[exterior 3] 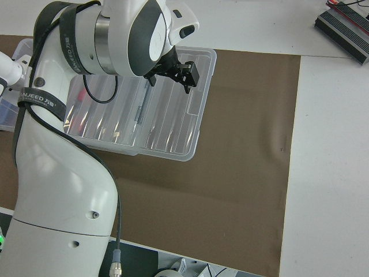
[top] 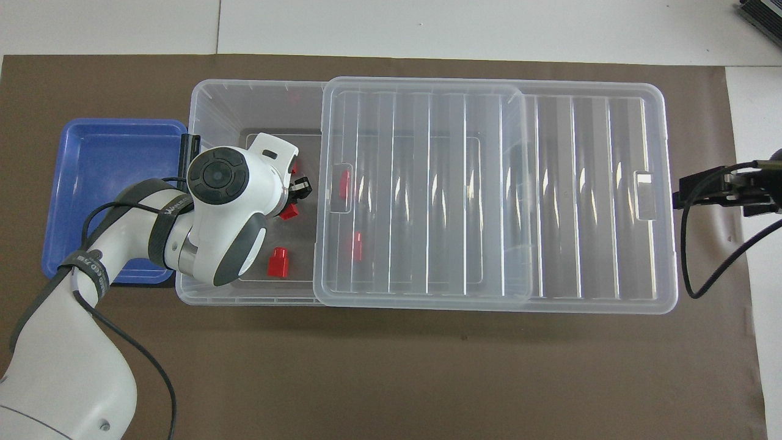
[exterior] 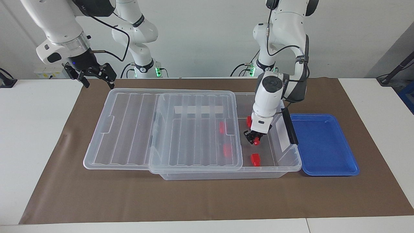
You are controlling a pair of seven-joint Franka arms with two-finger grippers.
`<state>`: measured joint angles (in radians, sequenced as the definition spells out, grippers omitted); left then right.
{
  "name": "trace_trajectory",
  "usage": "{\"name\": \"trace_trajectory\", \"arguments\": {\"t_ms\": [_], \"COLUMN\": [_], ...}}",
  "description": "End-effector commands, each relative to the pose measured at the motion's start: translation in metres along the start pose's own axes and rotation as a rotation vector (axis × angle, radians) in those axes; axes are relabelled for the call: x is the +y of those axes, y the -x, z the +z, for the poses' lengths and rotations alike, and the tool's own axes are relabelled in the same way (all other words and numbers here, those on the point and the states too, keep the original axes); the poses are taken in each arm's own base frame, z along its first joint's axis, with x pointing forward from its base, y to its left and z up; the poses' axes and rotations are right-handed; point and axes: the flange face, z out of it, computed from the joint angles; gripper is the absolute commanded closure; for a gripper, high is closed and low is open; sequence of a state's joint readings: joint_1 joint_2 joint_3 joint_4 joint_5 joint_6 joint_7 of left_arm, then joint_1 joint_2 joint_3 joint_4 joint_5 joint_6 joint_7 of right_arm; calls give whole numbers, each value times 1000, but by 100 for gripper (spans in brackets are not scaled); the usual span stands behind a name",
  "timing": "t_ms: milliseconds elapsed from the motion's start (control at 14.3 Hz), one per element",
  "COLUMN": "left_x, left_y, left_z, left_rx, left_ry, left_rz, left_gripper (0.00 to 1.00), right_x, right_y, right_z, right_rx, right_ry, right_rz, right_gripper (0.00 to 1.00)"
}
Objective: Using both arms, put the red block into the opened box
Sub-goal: 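Carry the red block with the left gripper into the open box, then lower the red block into the box and open the left gripper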
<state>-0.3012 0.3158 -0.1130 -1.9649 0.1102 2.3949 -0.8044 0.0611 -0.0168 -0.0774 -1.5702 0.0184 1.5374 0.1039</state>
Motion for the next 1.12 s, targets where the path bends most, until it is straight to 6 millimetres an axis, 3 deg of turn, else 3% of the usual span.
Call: {"name": "trace_trajectory", "arguments": {"t_ms": [0, 351, 421, 491, 561, 631, 771, 1052], "left_x": [-9, -10, -11, -11, -13, -12, -13, -6], "left_y": [12, 13, 11, 11, 9, 6, 4, 1], "left_z": [11, 25, 24, 24, 23, 22, 20, 3], "left_rx": [28, 30, 31, 30, 33, 36, 34, 6], "left_ry": [9, -1, 0, -1, 0, 5, 1, -34], "left_rz": [23, 39, 36, 36, 31, 16, 11, 6], "left_gripper": [100, 100, 96, 44, 17, 15, 0, 0], "right_x": [4, 6, 6, 6, 6, 6, 7, 8], "right_y": [7, 6, 6, 6, 6, 7, 6, 6], "right_z": [-2, -2, -2, -2, -2, -1, 0, -1], "right_rx": [-6, -4, -4, -4, -4, -6, -4, -3], "right_ry": [-6, -6, -6, -6, -6, -6, -6, -6], "right_rz": [-1, 2, 2, 2, 2, 2, 4, 5], "right_gripper": [0, 0, 0, 0, 0, 0, 0, 0]}}
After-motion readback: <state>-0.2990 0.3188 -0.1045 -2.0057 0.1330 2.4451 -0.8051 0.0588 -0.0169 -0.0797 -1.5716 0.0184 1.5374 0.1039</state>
